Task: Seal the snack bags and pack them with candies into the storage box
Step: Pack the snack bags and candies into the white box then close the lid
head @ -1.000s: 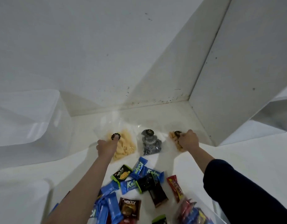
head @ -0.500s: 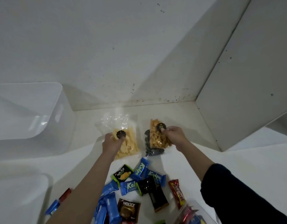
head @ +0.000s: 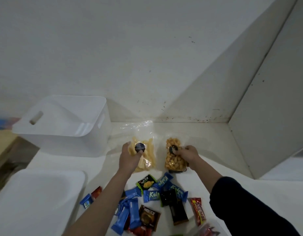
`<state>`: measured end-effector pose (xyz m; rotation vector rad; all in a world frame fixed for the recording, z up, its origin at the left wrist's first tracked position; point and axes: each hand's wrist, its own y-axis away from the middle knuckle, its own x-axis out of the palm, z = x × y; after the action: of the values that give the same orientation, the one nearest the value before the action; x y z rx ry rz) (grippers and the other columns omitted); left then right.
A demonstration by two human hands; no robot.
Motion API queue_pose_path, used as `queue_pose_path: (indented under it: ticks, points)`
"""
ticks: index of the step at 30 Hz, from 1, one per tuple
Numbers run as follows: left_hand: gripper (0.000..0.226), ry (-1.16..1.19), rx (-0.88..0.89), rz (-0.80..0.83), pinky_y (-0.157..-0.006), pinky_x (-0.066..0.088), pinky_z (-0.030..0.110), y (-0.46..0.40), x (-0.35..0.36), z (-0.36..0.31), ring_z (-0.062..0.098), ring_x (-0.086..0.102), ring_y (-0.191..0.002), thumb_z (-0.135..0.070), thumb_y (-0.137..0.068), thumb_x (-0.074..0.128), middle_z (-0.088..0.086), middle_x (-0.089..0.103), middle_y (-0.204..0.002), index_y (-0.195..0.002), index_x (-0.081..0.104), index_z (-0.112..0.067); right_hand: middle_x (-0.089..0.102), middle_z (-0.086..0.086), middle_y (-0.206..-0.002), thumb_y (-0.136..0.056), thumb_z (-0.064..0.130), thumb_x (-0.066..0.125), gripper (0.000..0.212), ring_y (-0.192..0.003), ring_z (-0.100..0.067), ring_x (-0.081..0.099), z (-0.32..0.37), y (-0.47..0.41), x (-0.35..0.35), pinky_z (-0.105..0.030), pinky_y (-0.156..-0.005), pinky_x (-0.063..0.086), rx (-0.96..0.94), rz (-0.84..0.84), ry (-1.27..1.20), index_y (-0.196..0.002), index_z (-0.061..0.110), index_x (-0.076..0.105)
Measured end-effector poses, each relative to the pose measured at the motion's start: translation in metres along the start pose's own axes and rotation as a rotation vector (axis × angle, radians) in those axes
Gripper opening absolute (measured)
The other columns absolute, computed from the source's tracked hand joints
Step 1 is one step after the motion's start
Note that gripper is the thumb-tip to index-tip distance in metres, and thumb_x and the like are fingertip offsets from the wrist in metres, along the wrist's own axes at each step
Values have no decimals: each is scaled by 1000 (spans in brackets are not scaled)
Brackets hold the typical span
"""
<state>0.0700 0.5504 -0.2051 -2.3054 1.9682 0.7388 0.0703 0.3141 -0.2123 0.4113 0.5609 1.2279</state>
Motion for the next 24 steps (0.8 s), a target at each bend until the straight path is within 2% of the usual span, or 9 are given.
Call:
queue_pose_path:
  ticks: [4, 6, 9, 12, 14, 17, 20, 22, 24]
  points:
    - [69, 55, 72, -15, -99, 42, 37, 6, -29, -20, 26, 43, -128, -25, -82, 71, 10, 39, -144, -138, 31, -23, 52, -9, -110, -69, 9, 82, 65, -88, -20, 54, 7, 22, 3, -28, -64, 44, -153, -1, -36, -121, 10, 41]
    - [63, 75, 145, -22, -93, 42, 33, 5, -48, -37, 21, 46, -120, -26, -83, 70, 9, 42, -139, -134, 34, -18, 55, -6, -105, -68, 8, 82, 71, -86, -18, 56, 18, 35, 5, -31, -67, 47, -226, 14, -77, -125, 15, 39]
    - [54, 75, 282, 3, -87, 39, 30, -2, -84, -65, 16, 44, -111, -25, -86, 67, 4, 46, -126, -131, 40, -15, 57, -11, -112, -71, 8, 79, 68, -95, -22, 59, 39, 56, 13, -33, -71, 50, -327, 28, -154, -125, 24, 43]
    - [34, 98, 440, 11, -87, 41, 32, -17, -132, -91, 18, 48, -106, -19, -87, 66, 6, 51, -115, -117, 49, -16, 60, -11, -113, -71, 5, 79, 68, -97, -21, 62, 63, 77, 33, -31, -66, 52, -408, 29, -262, -126, 28, 45]
    - [30, 95, 500, 19, -93, 45, 37, -34, -168, -100, 21, 52, -105, -15, -87, 66, 12, 56, -114, -114, 54, -13, 62, -12, -113, -71, 1, 78, 67, -99, -23, 64, 78, 91, 57, -35, -73, 55, -467, 23, -319, -125, 27, 47]
    - [37, 92, 526, 25, -95, 45, 37, -65, -226, -103, 20, 54, -109, -16, -85, 68, 6, 57, -122, -120, 57, -13, 64, -14, -115, -71, -4, 76, 65, -103, -25, 64, 98, 106, 100, -42, -85, 54, -528, 27, -392, -122, 26, 50]
    - [29, 112, 547, 71, -82, 46, 29, -100, -275, -97, 16, 58, -97, -14, -82, 71, -4, 63, -106, -105, 63, -30, 63, -16, -117, -71, -6, 75, 64, -107, -28, 63, 114, 117, 144, -49, -91, 51, -557, 33, -418, -121, 26, 51]
    - [32, 105, 517, 133, -77, 46, 25, -126, -299, -94, 16, 61, -93, -10, -81, 72, -4, 65, -101, -104, 65, -31, 63, -18, -116, -71, -5, 75, 62, -108, -30, 62, 122, 122, 169, -49, -91, 52, -554, 31, -437, -118, 28, 53]
    - [37, 74, 487, 194, -74, 47, 22, -153, -313, -90, 16, 63, -91, -4, -80, 71, -1, 67, -99, -110, 65, -24, 64, -18, -115, -72, -4, 74, 60, -107, -31, 63, 125, 125, 186, -46, -84, 54, -541, 40, -448, -117, 31, 53]
